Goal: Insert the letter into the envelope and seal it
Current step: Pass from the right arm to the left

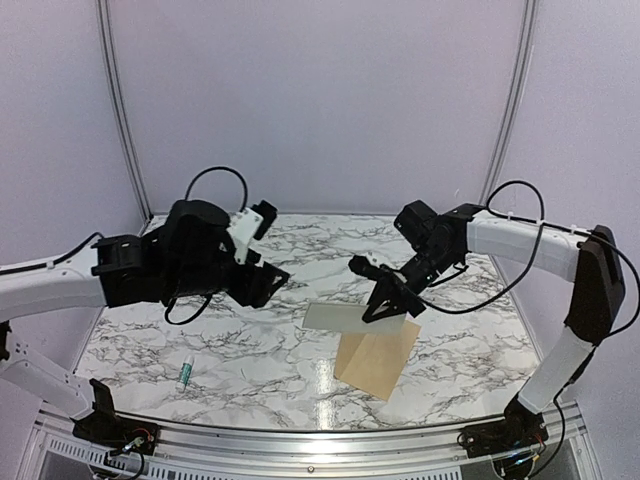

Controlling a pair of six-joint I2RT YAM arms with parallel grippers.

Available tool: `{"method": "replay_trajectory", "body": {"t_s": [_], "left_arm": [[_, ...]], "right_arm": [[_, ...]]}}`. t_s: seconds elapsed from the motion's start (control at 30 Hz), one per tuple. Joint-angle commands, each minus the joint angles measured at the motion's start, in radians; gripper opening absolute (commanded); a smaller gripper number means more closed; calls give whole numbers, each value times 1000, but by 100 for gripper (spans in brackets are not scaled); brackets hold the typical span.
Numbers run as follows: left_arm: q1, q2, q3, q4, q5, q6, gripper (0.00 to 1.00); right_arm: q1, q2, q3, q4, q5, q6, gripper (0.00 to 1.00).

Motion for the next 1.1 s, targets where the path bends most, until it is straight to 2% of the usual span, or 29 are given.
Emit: {"method": "replay_trajectory", "body": {"t_s": [0.0, 0.03, 0.07, 0.27, 0.43, 0.57, 0.67, 0.87, 1.07], "left_arm": [[-3, -215, -200, 437, -258, -65, 84], [-3, -252, -269, 551, -269, -103, 96], [-3, -270, -320, 651, -276, -135, 99], [-48, -170, -405, 1006, -188, -190, 99], [-82, -46, -371, 1177, -92, -191, 99], [-83, 17, -344, 1262, 45, -175, 89], [-83, 61, -322, 1309, 113, -174, 78], [-59, 88, -338, 1429, 129, -228, 52], [-17, 99, -384, 1549, 163, -315, 34]], "right_arm": [[-87, -118, 1, 130, -210, 196, 1], [-102, -143, -11, 181, -241, 249, 1], [-115, -166, -22, 237, -266, 302, 1], [-158, -272, -69, 558, -351, 648, 3], [-162, -276, -90, 719, -444, 853, 4], [-163, -278, -118, 781, -474, 918, 4], [-164, -285, -133, 809, -482, 952, 5], [-164, -297, -158, 837, -495, 973, 6], [-164, -309, -175, 849, -496, 980, 7]]}}
